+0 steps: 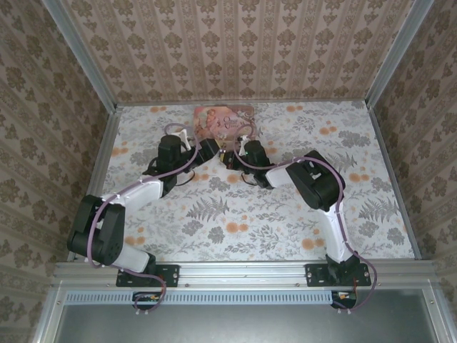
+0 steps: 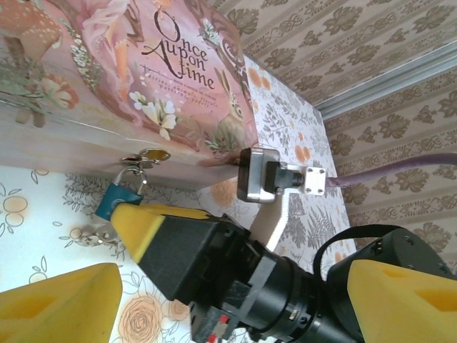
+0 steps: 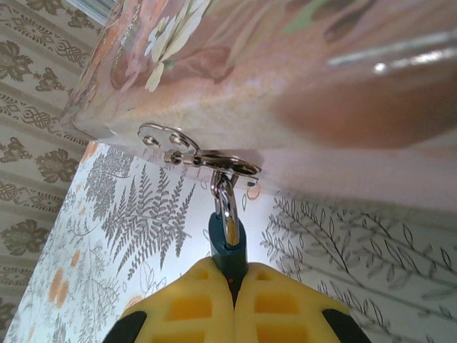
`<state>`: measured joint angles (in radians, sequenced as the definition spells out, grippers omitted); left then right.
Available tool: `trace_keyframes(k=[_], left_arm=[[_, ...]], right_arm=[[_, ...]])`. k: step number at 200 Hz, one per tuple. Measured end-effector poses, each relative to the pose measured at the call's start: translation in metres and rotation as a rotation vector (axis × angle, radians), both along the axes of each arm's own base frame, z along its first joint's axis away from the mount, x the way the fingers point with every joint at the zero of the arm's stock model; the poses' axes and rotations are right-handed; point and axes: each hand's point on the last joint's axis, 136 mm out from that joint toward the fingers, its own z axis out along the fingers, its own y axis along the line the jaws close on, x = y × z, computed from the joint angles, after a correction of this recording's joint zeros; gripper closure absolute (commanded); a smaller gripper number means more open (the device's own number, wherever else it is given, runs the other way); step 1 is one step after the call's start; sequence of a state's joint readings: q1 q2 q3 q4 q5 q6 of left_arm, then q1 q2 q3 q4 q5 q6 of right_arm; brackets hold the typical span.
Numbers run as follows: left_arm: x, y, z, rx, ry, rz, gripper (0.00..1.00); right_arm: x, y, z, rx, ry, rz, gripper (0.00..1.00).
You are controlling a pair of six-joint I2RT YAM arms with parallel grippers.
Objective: Unlock a padlock with a key
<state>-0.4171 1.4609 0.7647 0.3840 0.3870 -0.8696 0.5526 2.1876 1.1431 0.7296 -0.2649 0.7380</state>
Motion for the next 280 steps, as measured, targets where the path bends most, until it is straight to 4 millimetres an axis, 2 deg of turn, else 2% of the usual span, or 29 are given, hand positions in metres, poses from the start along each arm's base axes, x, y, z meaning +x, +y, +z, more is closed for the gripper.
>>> trace_keyframes(k=[33,64,95,149,218,280], left_arm=[[-0.012,-0.001,-0.016,0.013,0.036,-0.042,0.15],[-0.031,-0.002,-0.040,0.026,0.093,-0.082,0.18],[-0.054,-0.004,-0.061,0.041,0.142,-0.121,0.25],[-0.084,-0.009,-0.083,0.037,0.181,-0.175,0.40],[-0.068,-0.022,-0.114,-0.047,0.219,-0.149,0.51],[-0.049,-0.026,-0.123,-0.150,0.207,-0.073,0.59]], right_arm=[[-0.021,-0.006,0.002,0.013,0.043,0.040,1.00],[-0.039,-0.010,0.004,0.046,0.081,0.062,1.00],[-0.048,-0.011,0.007,0.110,0.090,0.063,1.00],[-0.061,-0.010,0.007,0.225,0.184,0.060,1.00],[-0.066,-0.009,0.009,0.288,0.231,0.057,1.00],[-0.068,-0.010,0.010,0.300,0.234,0.058,1.00]])
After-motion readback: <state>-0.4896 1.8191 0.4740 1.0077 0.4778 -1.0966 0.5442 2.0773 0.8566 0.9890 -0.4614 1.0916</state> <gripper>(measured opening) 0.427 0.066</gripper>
